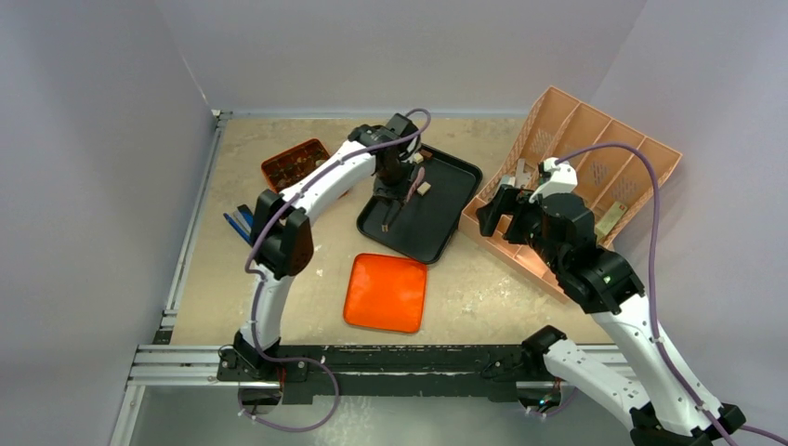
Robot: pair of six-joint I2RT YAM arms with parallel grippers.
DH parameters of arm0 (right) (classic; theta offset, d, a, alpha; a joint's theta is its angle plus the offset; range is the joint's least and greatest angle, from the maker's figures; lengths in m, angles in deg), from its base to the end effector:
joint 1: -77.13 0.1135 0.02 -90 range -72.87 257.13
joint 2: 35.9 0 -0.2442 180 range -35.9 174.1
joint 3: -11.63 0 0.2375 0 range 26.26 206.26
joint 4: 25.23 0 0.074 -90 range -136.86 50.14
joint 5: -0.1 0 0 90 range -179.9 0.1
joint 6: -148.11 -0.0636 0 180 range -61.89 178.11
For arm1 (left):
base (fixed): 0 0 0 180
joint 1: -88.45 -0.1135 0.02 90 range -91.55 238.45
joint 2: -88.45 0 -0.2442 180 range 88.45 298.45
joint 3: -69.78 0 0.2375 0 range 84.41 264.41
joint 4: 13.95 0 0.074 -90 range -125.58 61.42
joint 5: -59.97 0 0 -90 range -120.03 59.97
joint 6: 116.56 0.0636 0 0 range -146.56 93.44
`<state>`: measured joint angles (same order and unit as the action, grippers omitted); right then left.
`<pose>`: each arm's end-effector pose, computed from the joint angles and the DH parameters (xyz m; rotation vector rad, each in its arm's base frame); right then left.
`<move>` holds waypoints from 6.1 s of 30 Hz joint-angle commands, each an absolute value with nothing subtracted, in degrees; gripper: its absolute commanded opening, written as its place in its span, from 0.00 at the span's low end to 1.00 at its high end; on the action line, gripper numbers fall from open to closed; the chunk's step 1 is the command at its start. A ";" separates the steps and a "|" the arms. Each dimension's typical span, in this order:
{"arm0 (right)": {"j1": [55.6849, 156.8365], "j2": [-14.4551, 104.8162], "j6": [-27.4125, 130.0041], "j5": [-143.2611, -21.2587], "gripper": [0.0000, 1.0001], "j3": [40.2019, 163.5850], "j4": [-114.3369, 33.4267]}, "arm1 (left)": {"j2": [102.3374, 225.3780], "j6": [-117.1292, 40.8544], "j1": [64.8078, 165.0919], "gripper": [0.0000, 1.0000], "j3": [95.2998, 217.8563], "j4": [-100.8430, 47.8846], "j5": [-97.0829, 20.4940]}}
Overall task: Pack the chocolate
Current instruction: Place the fake chocolate in the packing box, then pick up the fake chocolate from the plate, then place the fake chocolate in the packing box.
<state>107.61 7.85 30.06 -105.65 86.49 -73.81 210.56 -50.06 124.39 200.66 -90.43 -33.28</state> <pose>0.1604 0.0744 0.3645 0.1507 1.8821 0.4470 0.3514 -0.2592 0.2293 0.3202 2.7931 -0.3438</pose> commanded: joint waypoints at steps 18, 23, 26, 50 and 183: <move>107.81 7.08 30.54 -107.27 0.97 87.78 -73.51 | 222.84 -48.71 125.95 0.34 215.13 -91.69 -37.43; 107.81 7.30 30.63 -107.31 0.97 87.75 -73.29 | 224.04 -48.78 126.13 0.34 214.84 -91.63 -38.72; 107.81 7.74 30.52 -106.71 0.97 87.77 -73.21 | 224.38 -48.62 126.74 0.34 214.49 -91.72 -39.16; 107.81 8.12 29.90 -106.82 0.97 87.08 -71.91 | 223.64 -49.66 129.70 0.35 212.58 -92.59 -31.96; 107.81 6.87 29.40 -106.21 0.97 88.08 -73.26 | 204.07 -50.90 124.74 0.35 194.64 -90.04 -28.36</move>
